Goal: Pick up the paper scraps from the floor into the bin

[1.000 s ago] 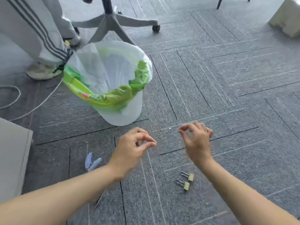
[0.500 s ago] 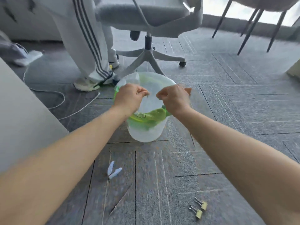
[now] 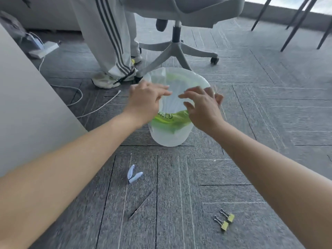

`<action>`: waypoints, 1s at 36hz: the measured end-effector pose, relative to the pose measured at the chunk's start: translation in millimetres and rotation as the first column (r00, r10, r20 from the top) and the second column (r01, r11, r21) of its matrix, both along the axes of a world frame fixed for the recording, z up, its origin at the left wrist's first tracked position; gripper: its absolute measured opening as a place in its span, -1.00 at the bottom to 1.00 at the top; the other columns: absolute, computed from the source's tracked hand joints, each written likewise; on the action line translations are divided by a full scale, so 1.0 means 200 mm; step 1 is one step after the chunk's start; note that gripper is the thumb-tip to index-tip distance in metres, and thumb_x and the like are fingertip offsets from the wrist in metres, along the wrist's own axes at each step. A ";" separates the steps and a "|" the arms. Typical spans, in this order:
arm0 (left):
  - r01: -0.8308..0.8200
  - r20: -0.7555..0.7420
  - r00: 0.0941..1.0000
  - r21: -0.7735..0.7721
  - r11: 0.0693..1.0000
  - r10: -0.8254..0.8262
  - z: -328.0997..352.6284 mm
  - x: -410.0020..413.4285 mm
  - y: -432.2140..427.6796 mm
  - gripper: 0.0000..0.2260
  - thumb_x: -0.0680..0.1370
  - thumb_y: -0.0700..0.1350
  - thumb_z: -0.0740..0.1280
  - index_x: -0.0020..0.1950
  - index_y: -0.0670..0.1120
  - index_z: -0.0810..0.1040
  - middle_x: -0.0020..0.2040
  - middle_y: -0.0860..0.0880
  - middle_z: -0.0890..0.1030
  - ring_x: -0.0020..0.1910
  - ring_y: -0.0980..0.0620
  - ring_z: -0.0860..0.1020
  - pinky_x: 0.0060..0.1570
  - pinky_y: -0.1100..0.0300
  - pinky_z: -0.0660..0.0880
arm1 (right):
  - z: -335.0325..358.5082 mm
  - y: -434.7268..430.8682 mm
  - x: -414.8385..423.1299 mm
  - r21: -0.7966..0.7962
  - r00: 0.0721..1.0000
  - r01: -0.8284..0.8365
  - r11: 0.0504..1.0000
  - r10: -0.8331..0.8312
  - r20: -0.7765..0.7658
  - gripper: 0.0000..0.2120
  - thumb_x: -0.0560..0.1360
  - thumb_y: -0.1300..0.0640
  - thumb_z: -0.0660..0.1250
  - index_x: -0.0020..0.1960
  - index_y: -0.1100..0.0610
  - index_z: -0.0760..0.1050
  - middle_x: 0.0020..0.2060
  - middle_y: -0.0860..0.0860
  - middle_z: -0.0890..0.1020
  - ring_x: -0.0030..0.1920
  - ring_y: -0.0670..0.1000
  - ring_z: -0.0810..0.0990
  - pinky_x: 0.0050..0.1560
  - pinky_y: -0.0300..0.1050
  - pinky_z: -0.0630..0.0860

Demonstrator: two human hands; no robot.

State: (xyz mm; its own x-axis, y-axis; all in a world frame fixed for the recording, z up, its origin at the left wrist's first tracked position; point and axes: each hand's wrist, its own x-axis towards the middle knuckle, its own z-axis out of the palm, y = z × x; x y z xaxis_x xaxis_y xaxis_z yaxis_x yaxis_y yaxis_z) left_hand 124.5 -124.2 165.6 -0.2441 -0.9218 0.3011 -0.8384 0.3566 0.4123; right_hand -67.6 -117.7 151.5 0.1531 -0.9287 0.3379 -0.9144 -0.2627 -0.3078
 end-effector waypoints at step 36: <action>-0.002 -0.267 0.947 0.551 0.835 0.179 -1.05 -0.24 0.48 -0.80 0.50 -0.09 0.43 0.10 0.10 0.59 -0.03 0.22 0.61 -0.02 0.14 0.56 0.06 0.05 0.53 | -1.22 0.39 -0.62 0.545 0.704 0.581 0.605 -0.709 0.038 -0.76 0.35 -0.24 0.44 0.01 -0.30 0.59 0.10 -0.22 0.39 0.18 -0.01 0.26 0.08 -0.03 0.10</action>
